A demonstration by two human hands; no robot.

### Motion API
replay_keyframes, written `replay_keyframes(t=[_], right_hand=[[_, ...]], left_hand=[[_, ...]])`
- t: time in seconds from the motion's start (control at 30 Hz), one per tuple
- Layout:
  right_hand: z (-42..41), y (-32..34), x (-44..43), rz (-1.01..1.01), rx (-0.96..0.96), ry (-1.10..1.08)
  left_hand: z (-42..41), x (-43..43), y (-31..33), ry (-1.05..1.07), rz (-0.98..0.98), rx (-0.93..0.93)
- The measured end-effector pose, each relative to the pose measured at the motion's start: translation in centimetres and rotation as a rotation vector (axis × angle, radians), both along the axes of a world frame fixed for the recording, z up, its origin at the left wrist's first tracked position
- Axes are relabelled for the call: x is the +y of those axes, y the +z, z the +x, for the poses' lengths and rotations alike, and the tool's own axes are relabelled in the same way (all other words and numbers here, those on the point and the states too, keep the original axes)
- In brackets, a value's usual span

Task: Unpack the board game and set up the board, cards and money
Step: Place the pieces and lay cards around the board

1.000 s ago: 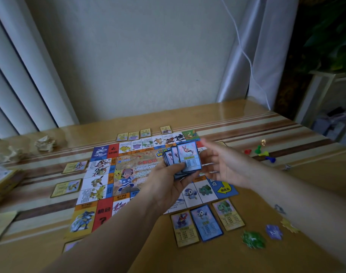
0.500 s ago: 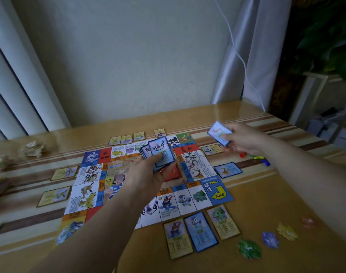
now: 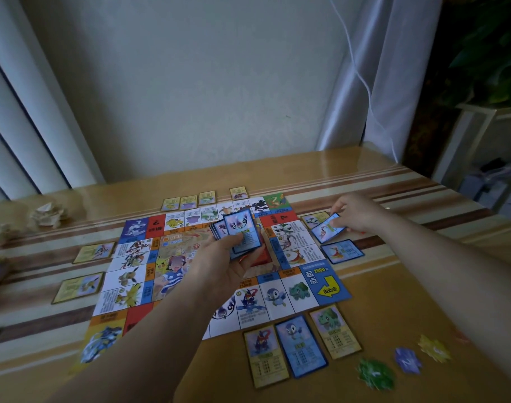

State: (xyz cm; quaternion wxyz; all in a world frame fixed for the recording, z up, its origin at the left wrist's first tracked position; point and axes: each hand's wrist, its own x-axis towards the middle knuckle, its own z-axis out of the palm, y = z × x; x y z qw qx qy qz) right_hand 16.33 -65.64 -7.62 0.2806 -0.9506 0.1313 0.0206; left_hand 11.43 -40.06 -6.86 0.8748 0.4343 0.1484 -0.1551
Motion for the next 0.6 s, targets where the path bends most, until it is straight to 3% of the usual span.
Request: replay_keyframes(t=[0.27, 0.4, 0.5, 0.6], right_hand=[[-0.3, -1.4, 0.2, -0.165, -0.010, -0.011], [-0.5, -0.7, 0.5, -0.362, -0.030, -0.027], [-0.5, -0.6, 1.2, -0.517, -0.070, 0.133], [-0.7, -1.0, 2.1, -0.560, 0.028, 0.294]], left_hand=[[-0.6, -0.1, 0.2, -0.020, 0.006, 0.035], [-0.8, 0.0, 0.4, -0.026, 0.006, 0.044], [-0.9, 0.1, 0.4, -0.035, -0.004, 0.046], [-0.9, 0.3, 0.5, -0.029, -0.014, 0.049]])
